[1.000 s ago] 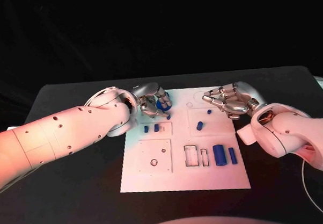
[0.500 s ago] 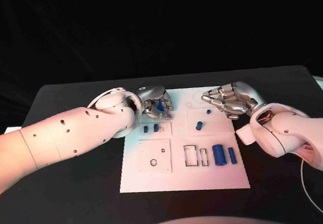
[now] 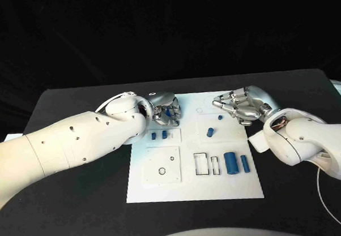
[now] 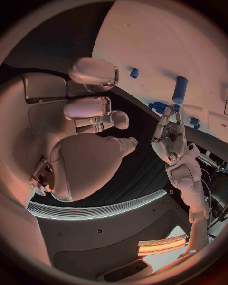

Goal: Assemble the parts on the task board

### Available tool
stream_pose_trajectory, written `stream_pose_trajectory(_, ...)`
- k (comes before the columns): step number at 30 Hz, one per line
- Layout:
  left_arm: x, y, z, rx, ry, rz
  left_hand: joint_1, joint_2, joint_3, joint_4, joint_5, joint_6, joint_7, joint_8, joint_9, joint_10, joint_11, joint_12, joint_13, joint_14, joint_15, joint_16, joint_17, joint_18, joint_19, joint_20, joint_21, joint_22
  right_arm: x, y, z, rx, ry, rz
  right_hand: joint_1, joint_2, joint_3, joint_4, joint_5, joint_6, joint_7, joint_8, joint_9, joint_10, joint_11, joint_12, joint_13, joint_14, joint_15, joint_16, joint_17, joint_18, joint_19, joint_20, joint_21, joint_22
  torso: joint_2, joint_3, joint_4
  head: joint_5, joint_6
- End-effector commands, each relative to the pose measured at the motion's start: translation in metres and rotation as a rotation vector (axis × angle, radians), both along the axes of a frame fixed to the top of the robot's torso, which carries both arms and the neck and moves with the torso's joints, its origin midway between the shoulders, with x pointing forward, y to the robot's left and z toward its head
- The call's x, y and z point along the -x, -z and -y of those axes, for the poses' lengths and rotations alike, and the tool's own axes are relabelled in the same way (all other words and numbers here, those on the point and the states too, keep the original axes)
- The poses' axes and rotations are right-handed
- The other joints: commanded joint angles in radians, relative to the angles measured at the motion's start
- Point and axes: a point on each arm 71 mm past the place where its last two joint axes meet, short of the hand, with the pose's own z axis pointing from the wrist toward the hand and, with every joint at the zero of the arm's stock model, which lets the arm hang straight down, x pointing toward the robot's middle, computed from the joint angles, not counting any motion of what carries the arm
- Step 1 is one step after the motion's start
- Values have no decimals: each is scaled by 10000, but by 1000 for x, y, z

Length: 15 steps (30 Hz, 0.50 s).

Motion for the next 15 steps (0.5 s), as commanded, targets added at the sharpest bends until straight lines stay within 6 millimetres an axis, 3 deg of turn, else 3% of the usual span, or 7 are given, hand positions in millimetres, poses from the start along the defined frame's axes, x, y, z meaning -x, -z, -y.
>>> stream_pose_trajectory(1,0,3,2,-483,-69,-134,62,-46,108,-18,38,83,1,-51,-24,95,7,-94,-21,328,-36,-26,-25,-71,191,-16,50,35,1,0,-2,-2,-197,-14,-14,76,-51,-31,40,-32,-25,10,16,-87,-3,39,-9,545,62,-60,220,107,-6,-13,-43,-3,3,-9,-2,-4,-16)
stream_pose_trajectory(15,0,7,5,-806,8,-487,8,-118,344,-26,31,170,-1,-121,-82,209,5,-204,-35,315,-36,3,-110,-87,176,-2,183,158,1,0,-2,-1,-219,-27,-14,76,-51,-31,40,-32,-25,10,16,-87,-3,39,-9,545,62,-60,220,107,-6,-13,-43,-3,-5,-8,23,-22,-83)
